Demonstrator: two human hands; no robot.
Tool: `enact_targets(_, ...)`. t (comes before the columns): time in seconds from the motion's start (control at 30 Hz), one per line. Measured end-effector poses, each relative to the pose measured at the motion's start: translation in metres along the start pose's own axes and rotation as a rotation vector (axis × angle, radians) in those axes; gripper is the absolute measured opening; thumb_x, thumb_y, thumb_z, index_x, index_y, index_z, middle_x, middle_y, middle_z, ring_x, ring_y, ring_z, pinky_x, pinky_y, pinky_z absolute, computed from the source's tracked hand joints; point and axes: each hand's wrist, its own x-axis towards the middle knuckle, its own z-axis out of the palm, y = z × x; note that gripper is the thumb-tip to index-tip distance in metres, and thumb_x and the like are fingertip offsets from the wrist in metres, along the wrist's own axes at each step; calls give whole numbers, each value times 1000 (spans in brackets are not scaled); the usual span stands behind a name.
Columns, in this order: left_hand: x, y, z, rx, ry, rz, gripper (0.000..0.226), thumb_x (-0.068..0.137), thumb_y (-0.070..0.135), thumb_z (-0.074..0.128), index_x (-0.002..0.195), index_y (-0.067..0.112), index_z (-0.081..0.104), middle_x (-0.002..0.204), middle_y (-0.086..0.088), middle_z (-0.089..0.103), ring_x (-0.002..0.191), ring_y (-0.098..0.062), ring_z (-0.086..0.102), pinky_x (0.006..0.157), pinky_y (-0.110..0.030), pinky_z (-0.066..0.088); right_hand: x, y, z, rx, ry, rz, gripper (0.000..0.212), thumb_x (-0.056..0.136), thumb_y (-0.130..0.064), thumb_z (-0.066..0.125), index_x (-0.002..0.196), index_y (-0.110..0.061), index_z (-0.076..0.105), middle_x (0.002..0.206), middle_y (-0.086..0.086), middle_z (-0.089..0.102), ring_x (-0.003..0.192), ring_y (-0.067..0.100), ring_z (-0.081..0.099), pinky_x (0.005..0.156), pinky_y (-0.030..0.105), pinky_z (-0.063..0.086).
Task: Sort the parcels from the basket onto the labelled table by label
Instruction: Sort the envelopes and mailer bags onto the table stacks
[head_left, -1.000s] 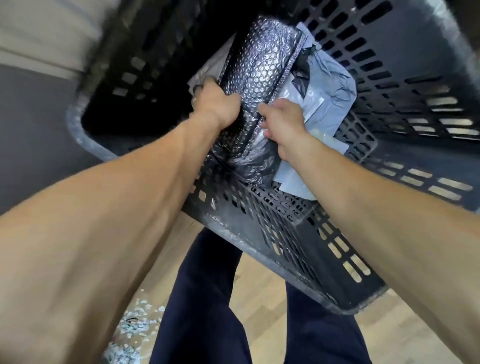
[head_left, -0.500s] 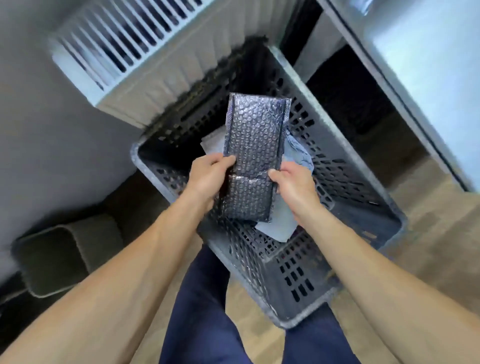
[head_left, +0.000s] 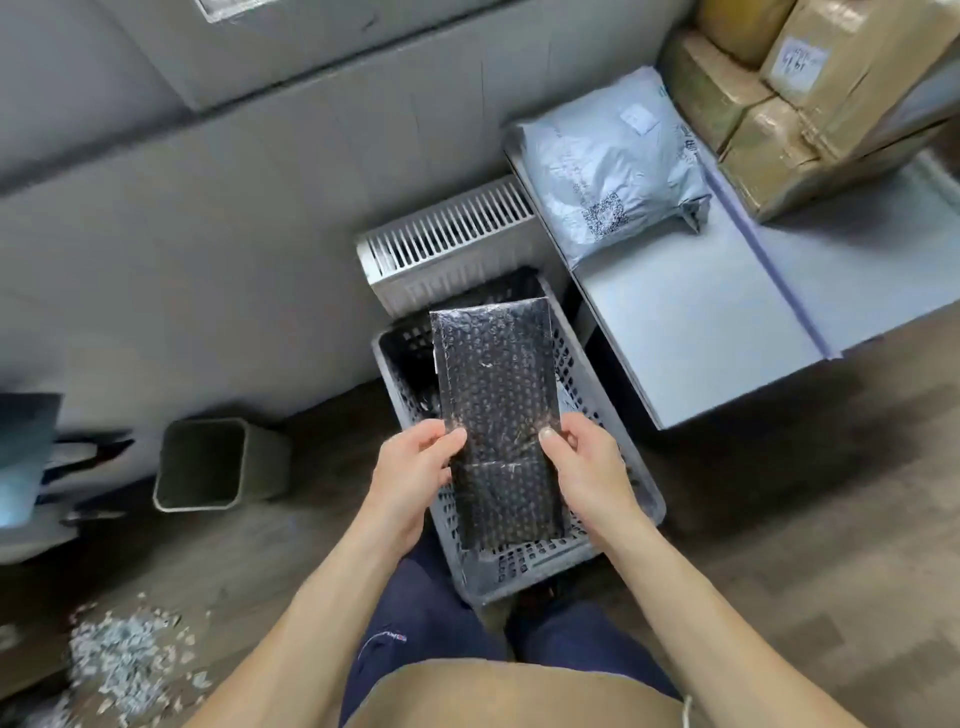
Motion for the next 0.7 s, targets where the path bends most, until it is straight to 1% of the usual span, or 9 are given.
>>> enact_targets(0.07,-30,7,4,-41,4,62,23,91,27,71,76,10,69,83,1,67,83,-18,55,75,-37,38,-23,-4,-10,45,-10,-1,33,105,-20,55,74,-14,47,64,-12,45,58,1,42,58,17,33)
enact_targets(0.13,-53,15,8,-54,7,125,25,86,35,73,81,10,70,86,-3,67,84,-19,55,75,-38,38,-40,-12,-20,68,-19,-23,30,104,-21,56,79,-6,51,66,-11,47,64,6,44,63,25,35)
enact_targets(0.23,-77,29,11,-55,4,185,23,97,21,69,74,20,72,76,2,65,73,-14,51,69,-34,36,-56,-32,-33,73,-30,-92,29,104,-20,57,89,5,55,72,3,49,67,8,46,64,28,38)
enact_targets(0.3,-90,44,11,-16,6,222,30,101,17,65,73,23,73,77,4,66,73,-10,55,71,-31,40,-63,-50,-40,74,-37,-135,26,104,-22,57,94,1,62,81,17,59,72,16,54,70,35,45)
enact_targets(0.33,-95,54,10,-18,8,252,31,101,17,64,73,24,74,78,3,68,74,-9,59,71,-29,43,-65,-61,-43,82,-36,-163,22,104,-23,58,95,-4,65,87,18,65,75,21,60,73,38,49)
enact_targets(0.4,-103,76,12,-17,5,315,24,101,19,64,82,20,77,90,-3,74,85,-19,68,78,-34,52,-66,-85,-50,106,-14,-223,18,104,-21,58,95,-9,69,92,13,71,83,27,67,76,40,54)
enact_targets(0.47,-110,104,12,-32,9,392,17,102,19,63,97,9,77,102,-11,76,98,-27,71,87,-40,57,-65,-115,-56,144,5,-286,16,103,-19,59,95,-10,70,91,9,73,84,25,69,75,39,56)
enact_targets(0.6,-126,183,12,23,-14,622,15,100,17,66,105,4,72,106,-14,76,96,-24,70,91,-46,56,-61,-190,-70,197,53,-446,16,103,-18,60,93,-10,69,80,-4,71,76,8,65,66,23,50)
enact_targets(0.7,-144,249,14,39,-35,809,13,99,10,66,109,4,72,106,-9,77,94,-15,71,83,-29,56,-67,-256,-84,213,107,-630,15,103,-16,59,94,-10,69,82,-2,71,75,6,65,66,23,53)
